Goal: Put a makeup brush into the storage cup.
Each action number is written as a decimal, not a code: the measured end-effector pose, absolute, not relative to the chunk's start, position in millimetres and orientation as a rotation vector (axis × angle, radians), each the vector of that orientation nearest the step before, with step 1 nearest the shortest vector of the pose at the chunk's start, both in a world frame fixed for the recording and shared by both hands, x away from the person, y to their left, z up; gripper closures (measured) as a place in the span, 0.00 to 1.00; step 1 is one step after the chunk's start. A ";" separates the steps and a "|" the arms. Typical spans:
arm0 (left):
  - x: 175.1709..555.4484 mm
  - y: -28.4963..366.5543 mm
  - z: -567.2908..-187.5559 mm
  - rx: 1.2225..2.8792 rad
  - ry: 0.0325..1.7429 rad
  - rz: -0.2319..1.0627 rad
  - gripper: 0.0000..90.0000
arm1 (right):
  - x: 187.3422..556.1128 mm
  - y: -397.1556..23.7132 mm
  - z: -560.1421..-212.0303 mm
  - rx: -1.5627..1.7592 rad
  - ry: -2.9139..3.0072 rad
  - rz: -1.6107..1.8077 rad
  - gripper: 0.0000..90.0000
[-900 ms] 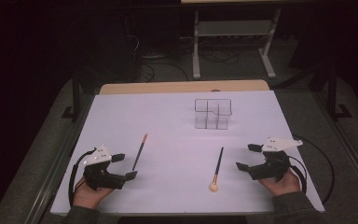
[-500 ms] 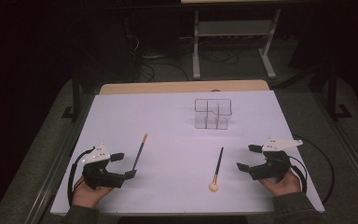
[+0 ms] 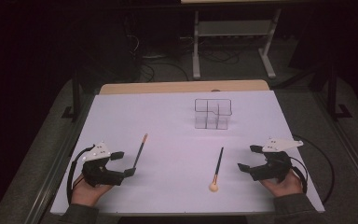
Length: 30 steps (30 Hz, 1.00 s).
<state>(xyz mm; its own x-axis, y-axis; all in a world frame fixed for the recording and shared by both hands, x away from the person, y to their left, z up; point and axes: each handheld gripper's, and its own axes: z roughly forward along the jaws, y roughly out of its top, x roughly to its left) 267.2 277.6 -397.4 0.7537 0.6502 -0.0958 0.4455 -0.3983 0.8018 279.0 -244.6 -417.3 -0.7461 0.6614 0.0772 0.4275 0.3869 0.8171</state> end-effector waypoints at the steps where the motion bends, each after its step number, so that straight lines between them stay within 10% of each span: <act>1: 267.8 278.0 -396.8 2.061 0.824 0.295 0.23 | 279.3 -244.7 -417.4 0.962 2.386 1.289 0.15; 30: 319.6 261.1 -382.8 2.161 0.934 0.233 0.34 | 281.2 -244.1 -416.5 0.970 2.395 1.274 0.15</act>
<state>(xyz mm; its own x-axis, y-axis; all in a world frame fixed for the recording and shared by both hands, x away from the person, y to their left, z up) 319.6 261.1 -382.8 0.7163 0.6870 -0.1221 0.5488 -0.4467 0.7066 281.2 -244.1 -416.5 -0.7433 0.6643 0.0783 0.4361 0.3926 0.8098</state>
